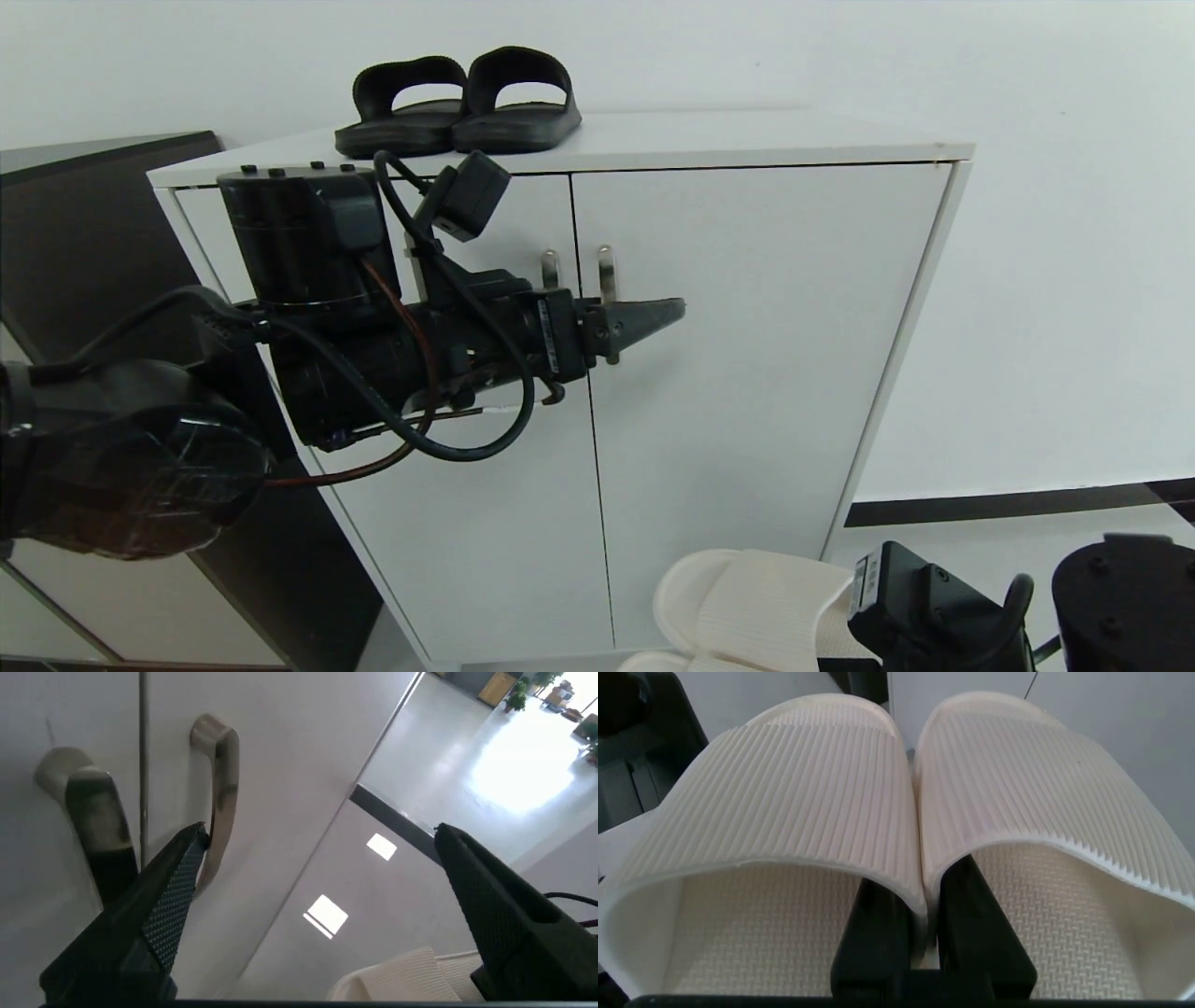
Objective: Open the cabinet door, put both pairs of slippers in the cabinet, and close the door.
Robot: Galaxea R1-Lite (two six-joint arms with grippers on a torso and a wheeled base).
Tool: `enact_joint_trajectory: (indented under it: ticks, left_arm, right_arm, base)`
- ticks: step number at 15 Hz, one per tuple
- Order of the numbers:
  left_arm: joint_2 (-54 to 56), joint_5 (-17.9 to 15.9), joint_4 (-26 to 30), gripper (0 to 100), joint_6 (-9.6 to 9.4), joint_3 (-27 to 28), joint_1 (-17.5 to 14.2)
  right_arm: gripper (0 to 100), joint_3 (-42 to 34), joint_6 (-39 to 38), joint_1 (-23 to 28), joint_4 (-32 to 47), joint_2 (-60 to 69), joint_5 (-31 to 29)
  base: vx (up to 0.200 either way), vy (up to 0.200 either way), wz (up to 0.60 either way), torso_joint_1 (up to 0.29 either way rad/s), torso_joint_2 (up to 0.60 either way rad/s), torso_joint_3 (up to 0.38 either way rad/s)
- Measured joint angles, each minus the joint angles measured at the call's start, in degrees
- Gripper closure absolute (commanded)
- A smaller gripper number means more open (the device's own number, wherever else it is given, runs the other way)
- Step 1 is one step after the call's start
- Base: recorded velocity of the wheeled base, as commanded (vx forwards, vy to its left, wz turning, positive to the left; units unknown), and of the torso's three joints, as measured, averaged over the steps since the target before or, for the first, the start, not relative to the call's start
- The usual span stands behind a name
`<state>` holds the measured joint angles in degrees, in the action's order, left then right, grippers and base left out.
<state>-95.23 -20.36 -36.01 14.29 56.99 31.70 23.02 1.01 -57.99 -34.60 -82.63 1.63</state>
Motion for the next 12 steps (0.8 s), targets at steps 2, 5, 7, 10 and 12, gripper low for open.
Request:
enact_joint_trajectory:
  ticks: [2,5,7,10,12]
  left_arm:
    - [-1.24,0.02,-0.01,0,-0.04,0.85,0.09]
    - [-2.28,0.20,-0.69,100,-0.01,1.50,0.16]
    - [-2.43,0.62,-0.63,100,0.00,1.48,0.02]
    - [-1.46,0.24,-0.55,100,-0.06,0.45,0.60]
    - [0.39,0.06,-0.61,100,0.02,-1.58,1.21]
  right_arm:
    - [100,0.00,0.00,0.00,0.00,0.05,-0.02]
    - [100,-0.01,-0.04,0.00,-0.02,0.09,0.00]
    - [100,-0.34,-0.01,0.00,0.04,0.11,0.00]
    - [100,-0.72,-0.01,0.00,0.15,0.62,1.12]
    - [100,-1.63,0.07,-0.30,0.28,2.01,5.32]
  base:
    - [0.000,0.000,0.00,0.000,0.00,0.000]
    - [0.000,0.000,0.00,0.000,0.00,0.000]
    - [0.000,0.000,0.00,0.000,0.00,0.000]
    - [0.000,0.000,0.00,0.000,0.00,0.000]
    - [0.000,0.000,0.00,0.000,0.00,0.000]
